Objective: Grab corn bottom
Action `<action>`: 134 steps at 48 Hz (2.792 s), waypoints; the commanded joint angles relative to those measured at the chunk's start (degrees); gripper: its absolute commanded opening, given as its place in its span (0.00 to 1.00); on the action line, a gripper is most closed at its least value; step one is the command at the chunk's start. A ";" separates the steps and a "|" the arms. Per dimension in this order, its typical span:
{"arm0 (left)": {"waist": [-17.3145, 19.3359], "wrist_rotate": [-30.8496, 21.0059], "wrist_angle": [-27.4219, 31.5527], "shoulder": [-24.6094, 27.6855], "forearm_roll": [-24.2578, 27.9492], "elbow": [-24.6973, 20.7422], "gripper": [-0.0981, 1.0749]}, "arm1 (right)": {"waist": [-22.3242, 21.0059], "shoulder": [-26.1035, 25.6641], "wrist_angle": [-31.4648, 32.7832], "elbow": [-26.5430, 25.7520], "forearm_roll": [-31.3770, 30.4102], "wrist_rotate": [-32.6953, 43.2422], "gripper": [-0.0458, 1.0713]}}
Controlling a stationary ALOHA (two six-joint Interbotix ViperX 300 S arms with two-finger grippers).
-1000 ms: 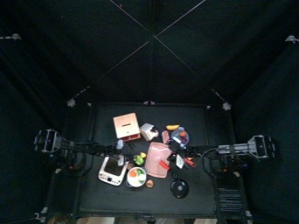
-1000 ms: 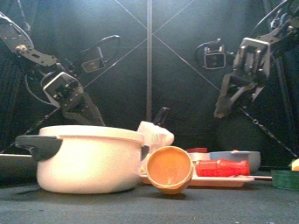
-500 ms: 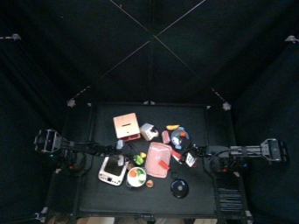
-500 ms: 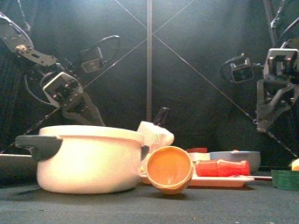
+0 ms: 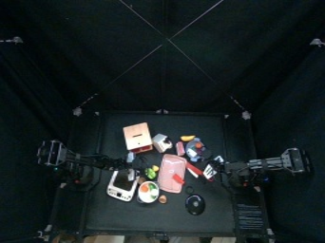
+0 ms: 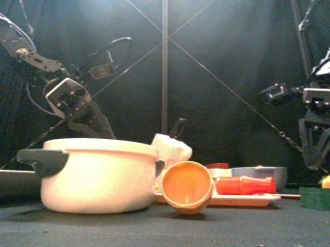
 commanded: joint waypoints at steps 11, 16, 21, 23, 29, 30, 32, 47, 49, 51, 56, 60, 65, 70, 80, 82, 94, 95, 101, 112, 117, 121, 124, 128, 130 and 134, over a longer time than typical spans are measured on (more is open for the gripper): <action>-0.09 0.00 -0.44 -0.18 -0.09 -0.70 0.87 | 1.05 0.53 2.90 -0.70 1.32 0.35 0.76; -0.09 0.00 -0.44 -0.09 -0.09 -0.62 0.87 | 1.14 1.23 2.99 -0.62 1.58 0.44 0.81; -0.09 0.00 -0.44 -0.09 -0.09 -0.62 0.87 | 1.05 2.29 2.81 -0.62 1.58 0.44 0.84; -0.09 0.00 -0.44 0.00 -0.09 -0.53 0.87 | 1.05 2.90 2.81 -0.62 1.58 0.44 0.85; -0.09 0.00 -0.44 0.09 -0.09 -0.53 0.87 | 1.05 4.57 2.81 -0.53 1.58 0.44 0.85; -0.09 0.00 -0.44 0.09 -0.09 -0.53 0.87 | 1.05 4.83 2.81 -0.62 1.58 0.44 0.85; -0.09 0.00 -0.44 0.09 -0.09 -0.62 0.87 | 1.05 4.92 2.99 -0.88 1.41 0.44 0.85; -0.09 0.00 -0.44 0.26 -0.09 -0.44 0.87 | 1.85 3.78 6.42 -2.55 1.58 -0.35 0.85; -0.09 0.00 -0.44 0.26 -0.09 -0.44 0.87 | 2.20 3.78 6.86 -2.55 1.58 -0.35 0.85; -0.09 0.00 -0.44 0.35 -0.09 -0.44 0.87 | 2.99 3.78 6.86 -2.55 1.58 -0.35 0.85; -0.09 0.00 -0.44 0.79 -0.09 -0.44 0.87 | 4.66 3.78 6.86 -2.90 1.67 -0.44 0.85; -0.09 0.00 -0.53 0.97 -0.09 -0.53 0.87 | 5.10 3.78 6.86 -2.72 1.58 -0.18 0.85; -0.09 0.00 -0.53 1.14 -0.09 -0.62 0.87 | 5.10 3.78 7.56 -2.29 1.67 -0.09 0.85; -0.09 0.00 -0.53 1.23 -0.09 -0.44 0.87 | 5.27 3.43 9.23 -2.64 2.20 -0.53 0.85; -0.09 0.00 -0.53 1.23 -0.09 -0.53 0.87 | 5.54 3.08 10.99 -2.02 3.34 -0.09 0.85; -0.09 0.00 -0.53 1.23 -0.09 -0.53 0.87 | 5.54 3.16 10.90 -1.85 4.22 -0.09 0.85; -0.09 0.00 -0.53 1.23 -0.09 -0.44 0.87 | 5.19 3.25 6.33 -0.44 6.50 0.00 0.84; -0.09 0.00 -0.53 1.23 -0.09 -0.44 0.87 | 5.19 3.34 5.62 -0.26 6.33 0.00 0.84; -0.09 0.00 -0.53 1.23 -0.09 -0.44 0.87 | 4.75 3.60 3.08 0.44 6.15 0.09 0.84; -0.09 0.00 -0.53 1.23 -0.09 -0.44 0.87 | 3.60 4.04 2.64 0.70 3.52 0.00 0.83; -0.09 0.00 -0.44 1.23 -0.09 -0.35 0.87 | 3.69 3.96 2.81 -0.35 1.93 -0.09 0.83; 0.00 0.00 -0.44 1.23 -0.09 -0.26 0.87 | 3.69 3.87 3.08 -0.88 1.32 -0.18 0.83; -0.09 0.09 -0.44 1.23 -0.09 -0.26 0.87 | 3.60 4.13 3.08 -0.97 0.70 0.00 0.83; 0.00 0.00 -0.44 1.23 -0.09 -0.26 0.87 | 3.52 4.92 2.99 -0.70 -0.09 0.09 0.83; -0.09 0.00 -0.44 1.23 -0.09 -0.26 0.87 | 3.52 5.36 2.99 -0.53 -0.09 0.09 0.83; -0.09 0.00 -0.44 1.23 -0.09 -0.26 0.87 | 3.52 6.33 2.99 -0.44 -0.09 0.18 0.83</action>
